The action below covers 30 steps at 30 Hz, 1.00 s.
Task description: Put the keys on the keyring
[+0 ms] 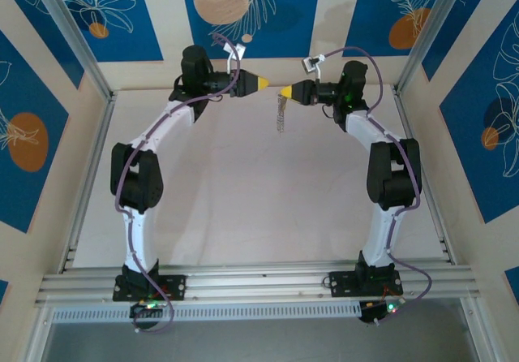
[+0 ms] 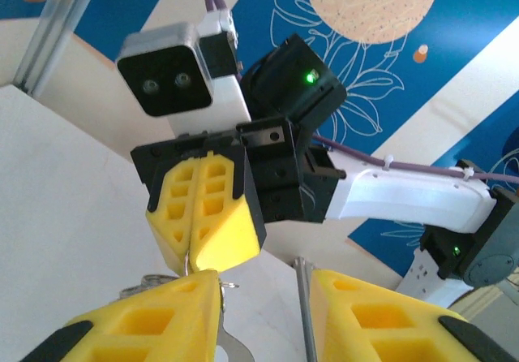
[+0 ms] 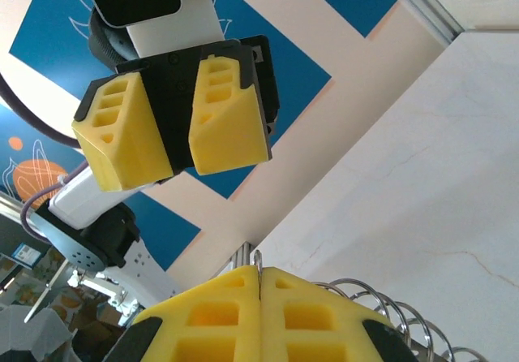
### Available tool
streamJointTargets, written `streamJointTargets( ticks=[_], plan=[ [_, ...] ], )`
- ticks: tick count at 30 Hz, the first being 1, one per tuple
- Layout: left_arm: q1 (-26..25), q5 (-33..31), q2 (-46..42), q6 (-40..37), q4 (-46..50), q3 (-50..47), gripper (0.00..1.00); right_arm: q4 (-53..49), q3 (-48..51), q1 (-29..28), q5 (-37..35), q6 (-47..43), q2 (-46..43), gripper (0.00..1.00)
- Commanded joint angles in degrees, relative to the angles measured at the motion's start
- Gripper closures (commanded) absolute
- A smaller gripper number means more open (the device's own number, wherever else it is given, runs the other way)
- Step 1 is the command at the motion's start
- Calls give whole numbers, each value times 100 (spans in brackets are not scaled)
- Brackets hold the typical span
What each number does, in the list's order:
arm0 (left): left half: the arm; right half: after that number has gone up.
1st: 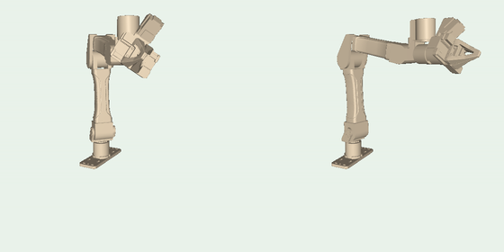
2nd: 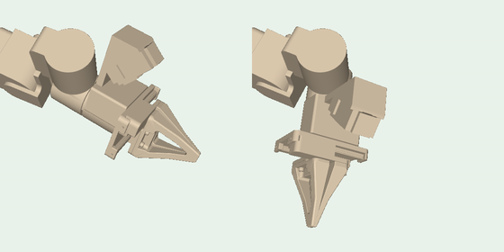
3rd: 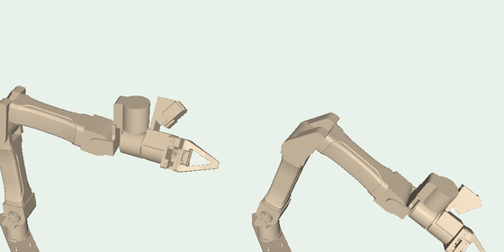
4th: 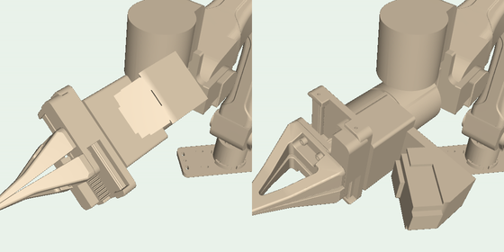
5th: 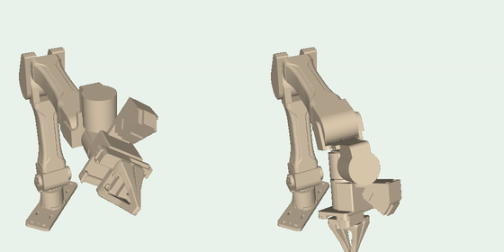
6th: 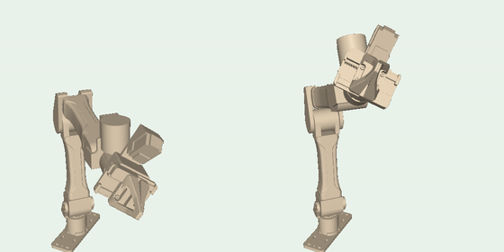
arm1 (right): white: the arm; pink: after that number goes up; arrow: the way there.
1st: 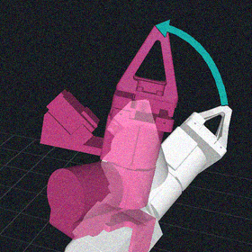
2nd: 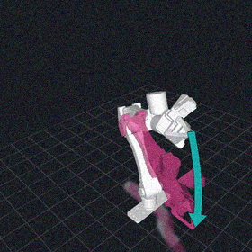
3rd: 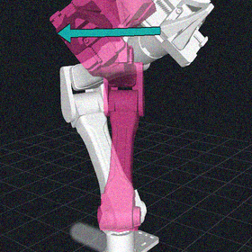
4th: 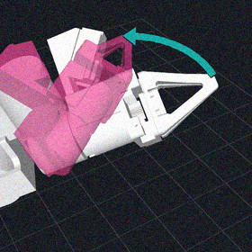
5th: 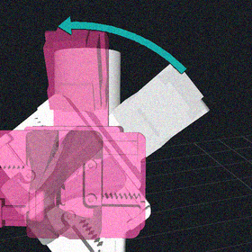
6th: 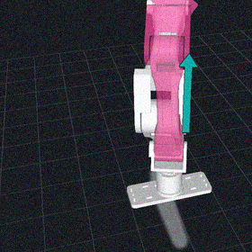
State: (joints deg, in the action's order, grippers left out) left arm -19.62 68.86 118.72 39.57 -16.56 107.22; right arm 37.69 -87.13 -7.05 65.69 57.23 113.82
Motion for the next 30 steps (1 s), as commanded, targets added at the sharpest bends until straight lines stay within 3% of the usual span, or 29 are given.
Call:
streamJointTargets(
  ticks=[1,10,18,30],
  plan=[
    [35,294,100,-666,757,293,67,-415,-277,-65,260,-387,-15,100],
    [-101,172,213,-1612,2023,593,67,-698,-419,-199,252,-599,-22,100],
    [-208,102,311,-1898,2463,826,68,-706,-450,-249,234,-607,-57,100],
    [-304,145,398,-1991,2613,980,82,-710,-410,-252,160,-625,-102,100]
  ],
)
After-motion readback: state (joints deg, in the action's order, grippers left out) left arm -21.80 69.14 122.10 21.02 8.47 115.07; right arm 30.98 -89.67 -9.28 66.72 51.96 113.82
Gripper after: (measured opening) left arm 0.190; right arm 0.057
